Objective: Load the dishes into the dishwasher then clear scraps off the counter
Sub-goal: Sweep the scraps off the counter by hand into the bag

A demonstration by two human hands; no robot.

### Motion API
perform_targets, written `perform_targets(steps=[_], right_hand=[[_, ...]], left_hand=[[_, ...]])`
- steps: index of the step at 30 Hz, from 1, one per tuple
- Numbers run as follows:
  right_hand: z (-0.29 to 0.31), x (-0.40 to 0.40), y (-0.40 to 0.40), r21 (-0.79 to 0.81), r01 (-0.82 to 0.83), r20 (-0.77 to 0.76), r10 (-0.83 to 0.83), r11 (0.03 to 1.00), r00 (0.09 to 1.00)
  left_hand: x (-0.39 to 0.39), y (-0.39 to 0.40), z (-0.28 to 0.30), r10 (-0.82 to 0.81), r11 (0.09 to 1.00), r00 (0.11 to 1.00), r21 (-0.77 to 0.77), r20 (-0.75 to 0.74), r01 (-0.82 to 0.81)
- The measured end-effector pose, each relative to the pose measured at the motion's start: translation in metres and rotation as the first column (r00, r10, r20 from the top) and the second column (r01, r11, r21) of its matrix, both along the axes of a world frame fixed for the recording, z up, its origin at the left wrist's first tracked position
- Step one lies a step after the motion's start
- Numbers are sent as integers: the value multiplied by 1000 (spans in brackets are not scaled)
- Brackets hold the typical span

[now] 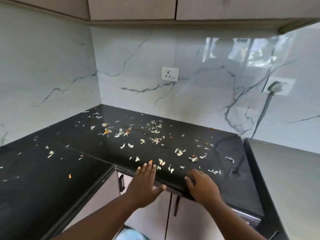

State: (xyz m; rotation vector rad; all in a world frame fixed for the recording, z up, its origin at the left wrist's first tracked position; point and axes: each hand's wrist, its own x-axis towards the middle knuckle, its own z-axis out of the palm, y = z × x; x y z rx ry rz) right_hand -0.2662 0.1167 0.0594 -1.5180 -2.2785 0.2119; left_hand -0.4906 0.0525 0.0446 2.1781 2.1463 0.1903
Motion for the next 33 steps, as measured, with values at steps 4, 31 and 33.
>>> perform_targets(steps=[4, 31, 33], right_hand=[[0, 57, 33, -20, 149, 140, -145, 989, 979], [-28, 47, 192, -298, -301, 129, 350, 906, 928], [-28, 33, 201, -301, -332, 106, 377, 894, 920]], left_hand=[[-17, 17, 15, 113, 994, 993, -7, 28, -113], [74, 177, -39, 158, 987, 987, -39, 24, -157], [68, 192, -38, 251, 968, 960, -16, 122, -251]])
